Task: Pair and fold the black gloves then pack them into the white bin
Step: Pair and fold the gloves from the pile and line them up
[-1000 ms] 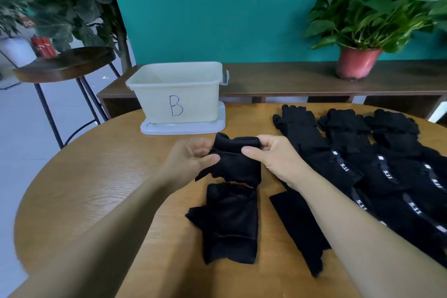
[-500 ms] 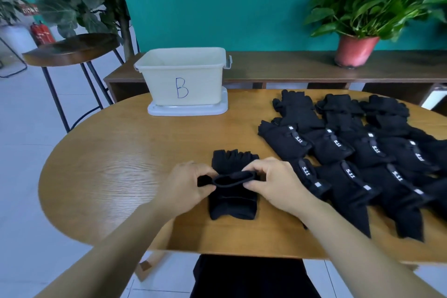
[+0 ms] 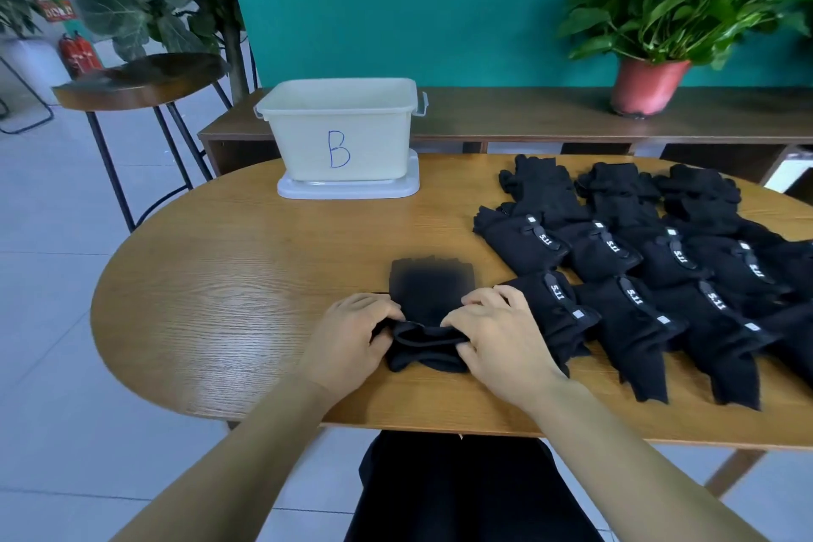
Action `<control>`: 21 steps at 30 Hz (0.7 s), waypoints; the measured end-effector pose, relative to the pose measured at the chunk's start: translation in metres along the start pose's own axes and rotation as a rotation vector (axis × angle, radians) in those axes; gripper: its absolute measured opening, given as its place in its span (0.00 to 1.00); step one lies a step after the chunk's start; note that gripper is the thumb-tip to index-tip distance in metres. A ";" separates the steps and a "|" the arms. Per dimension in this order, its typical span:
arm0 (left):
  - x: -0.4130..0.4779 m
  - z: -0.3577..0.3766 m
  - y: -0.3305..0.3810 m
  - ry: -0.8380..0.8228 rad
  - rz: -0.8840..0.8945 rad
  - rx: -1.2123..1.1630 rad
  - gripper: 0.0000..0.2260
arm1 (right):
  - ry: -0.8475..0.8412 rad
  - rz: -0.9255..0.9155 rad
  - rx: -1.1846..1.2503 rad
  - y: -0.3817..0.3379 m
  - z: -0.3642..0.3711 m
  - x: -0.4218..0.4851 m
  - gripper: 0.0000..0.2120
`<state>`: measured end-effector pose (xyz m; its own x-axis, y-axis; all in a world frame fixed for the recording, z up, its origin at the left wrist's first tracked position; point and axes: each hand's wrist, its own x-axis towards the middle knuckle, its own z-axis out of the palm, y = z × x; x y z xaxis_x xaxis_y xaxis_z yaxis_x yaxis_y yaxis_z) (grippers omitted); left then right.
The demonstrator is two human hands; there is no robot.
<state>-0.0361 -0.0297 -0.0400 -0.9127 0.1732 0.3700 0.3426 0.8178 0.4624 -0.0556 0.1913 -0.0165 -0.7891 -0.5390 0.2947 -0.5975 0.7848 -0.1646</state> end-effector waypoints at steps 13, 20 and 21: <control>0.021 -0.022 0.006 0.082 -0.140 -0.181 0.20 | 0.127 0.159 0.246 -0.003 -0.033 0.010 0.19; 0.048 0.008 0.022 -0.314 -0.057 0.246 0.25 | -0.278 0.203 -0.017 -0.027 0.004 0.040 0.27; 0.042 0.013 0.018 -0.359 -0.059 0.289 0.28 | -0.347 0.219 -0.017 -0.029 0.010 0.039 0.27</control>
<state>-0.0709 -0.0006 -0.0268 -0.9655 0.2592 0.0244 0.2584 0.9426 0.2114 -0.0704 0.1442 -0.0098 -0.9003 -0.4276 -0.0811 -0.4099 0.8958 -0.1719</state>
